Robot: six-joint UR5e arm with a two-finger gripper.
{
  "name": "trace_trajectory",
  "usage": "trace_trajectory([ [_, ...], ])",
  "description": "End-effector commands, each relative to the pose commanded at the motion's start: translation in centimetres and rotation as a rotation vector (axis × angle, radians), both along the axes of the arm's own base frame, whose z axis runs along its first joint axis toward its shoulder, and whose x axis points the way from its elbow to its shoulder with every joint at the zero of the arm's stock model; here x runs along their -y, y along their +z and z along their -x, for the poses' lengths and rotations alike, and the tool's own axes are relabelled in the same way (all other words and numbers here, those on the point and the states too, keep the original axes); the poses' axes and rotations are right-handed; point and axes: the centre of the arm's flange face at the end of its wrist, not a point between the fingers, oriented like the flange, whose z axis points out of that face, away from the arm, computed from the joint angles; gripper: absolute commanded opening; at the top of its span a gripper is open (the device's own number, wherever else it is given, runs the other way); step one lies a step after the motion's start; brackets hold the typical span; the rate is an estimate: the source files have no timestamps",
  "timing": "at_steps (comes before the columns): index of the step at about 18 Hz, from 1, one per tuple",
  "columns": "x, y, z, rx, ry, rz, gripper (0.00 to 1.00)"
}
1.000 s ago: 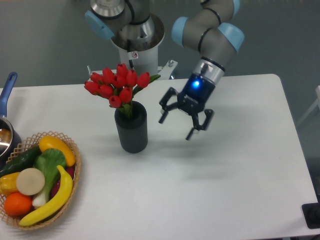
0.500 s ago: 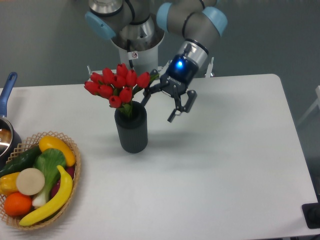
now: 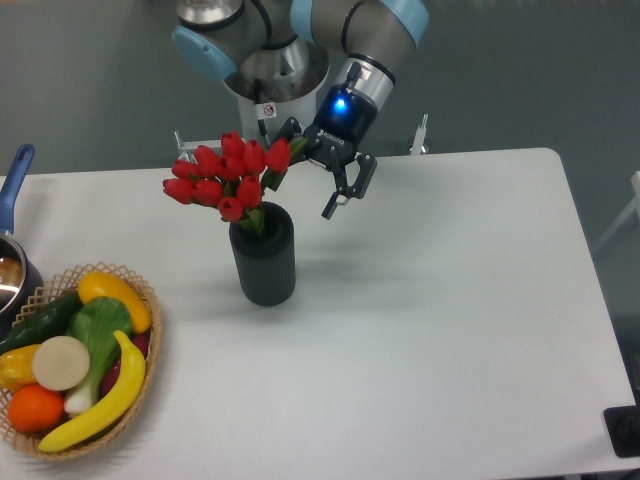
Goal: Pick up the flowers from the vase
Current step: 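Lower the gripper around the tulip stems at the vase rim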
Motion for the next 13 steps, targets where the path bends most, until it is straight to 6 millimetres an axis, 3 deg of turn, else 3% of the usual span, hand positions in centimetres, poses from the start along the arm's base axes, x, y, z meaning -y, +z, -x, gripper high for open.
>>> trace_trajectory([
  [9, -2.9, 0.4, -2.4, 0.025, -0.101, -0.046, 1.00],
  [13, -3.7, -0.5, -2.8, 0.046, -0.128, -0.039, 1.00],
])
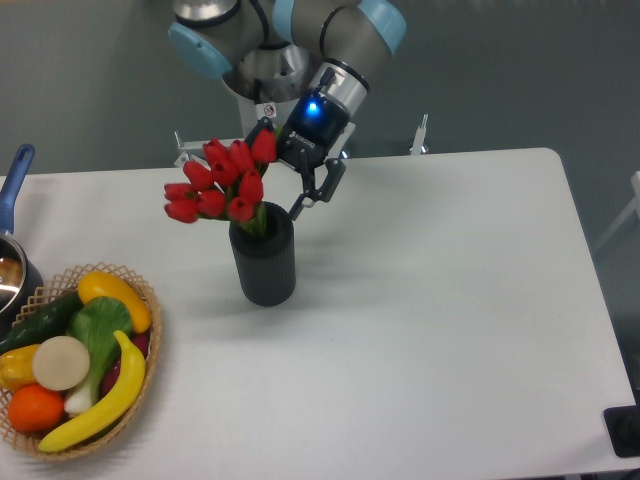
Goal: Pick up the flowers from the vase
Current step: 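Lower the gripper around the tulip stems at the vase rim, then close the gripper on the tulip stems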
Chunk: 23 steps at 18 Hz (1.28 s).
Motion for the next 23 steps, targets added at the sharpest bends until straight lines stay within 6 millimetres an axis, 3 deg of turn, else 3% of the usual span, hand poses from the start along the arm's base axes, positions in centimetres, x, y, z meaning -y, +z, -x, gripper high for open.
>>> trace_trajectory([
  [9, -1.3, -0.7, 0.7, 0.056, -0.036, -0.066, 0.99],
  [10, -1.3, -0.8, 0.8, 0.046, -0.041, -0.069, 0.93],
  [14, -1.4, -1.5, 0.9, 0.042, -0.049, -0.071, 0.26],
  [16, -1.3, -1.3, 0.9, 0.037, -0.049, -0.071, 0.04],
  [17, -1.3, -1.3, 1.0, 0.039, -0.047, -0.071, 0.00],
  [23, -1.1, 0.5, 2.3, 0.021, -0.019, -0.072, 0.00],
])
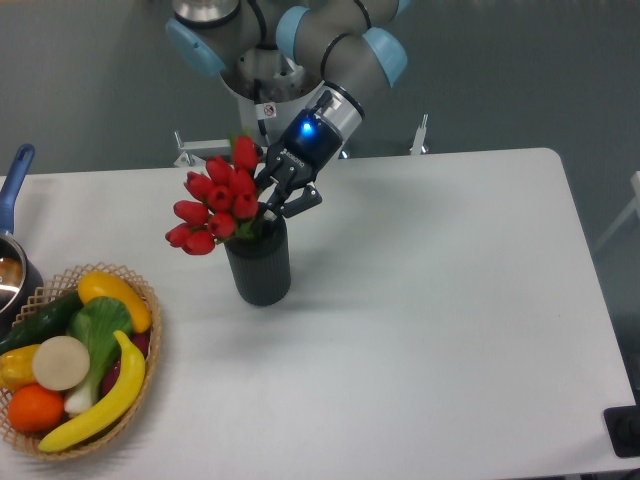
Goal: Pick up the flowers from the vase
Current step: 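Close the gripper on the tulip stems, then lift the tulip bunch straight up out of the black vase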
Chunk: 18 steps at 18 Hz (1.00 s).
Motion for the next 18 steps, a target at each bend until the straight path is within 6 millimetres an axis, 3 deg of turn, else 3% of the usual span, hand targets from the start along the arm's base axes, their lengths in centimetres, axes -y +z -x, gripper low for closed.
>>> trace_trajectory([
  [9, 0.5, 5.3, 2.4, -0.011, 0.074, -0.009, 0.00],
  [14, -0.2, 10.0, 4.5, 0.041, 0.126, -0.011, 0.00],
  [18, -0.4, 12.4, 5.4, 0.038, 0.141, -0.020, 0.00],
])
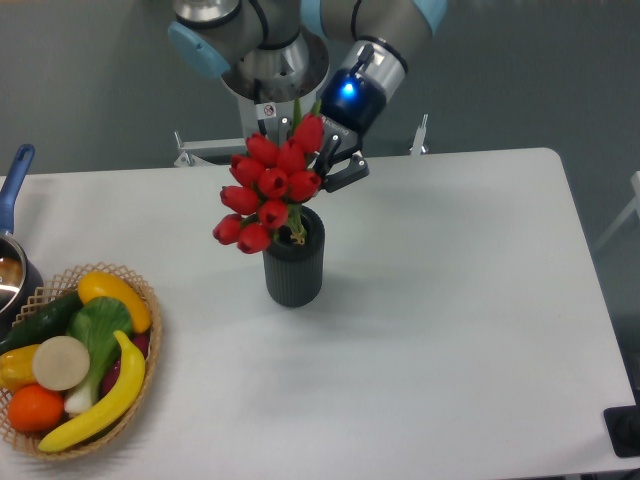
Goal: Pick up the flowers from the vase
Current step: 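Lift the tulip bunch straight up out of the black vase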
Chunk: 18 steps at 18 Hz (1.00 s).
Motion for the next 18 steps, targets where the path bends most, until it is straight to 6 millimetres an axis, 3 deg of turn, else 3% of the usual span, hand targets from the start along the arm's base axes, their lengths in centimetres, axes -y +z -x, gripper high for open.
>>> trace_trajectory([
  [5, 0.5, 3.8, 2.1, -0.017, 0.039, -0.012, 0.00],
  [11, 0.6, 5.1, 2.8, 0.019, 0.047, -0.004, 0.00],
  [18, 0.6, 8.8, 4.5, 0.066, 0.066, 0.004, 0.00],
])
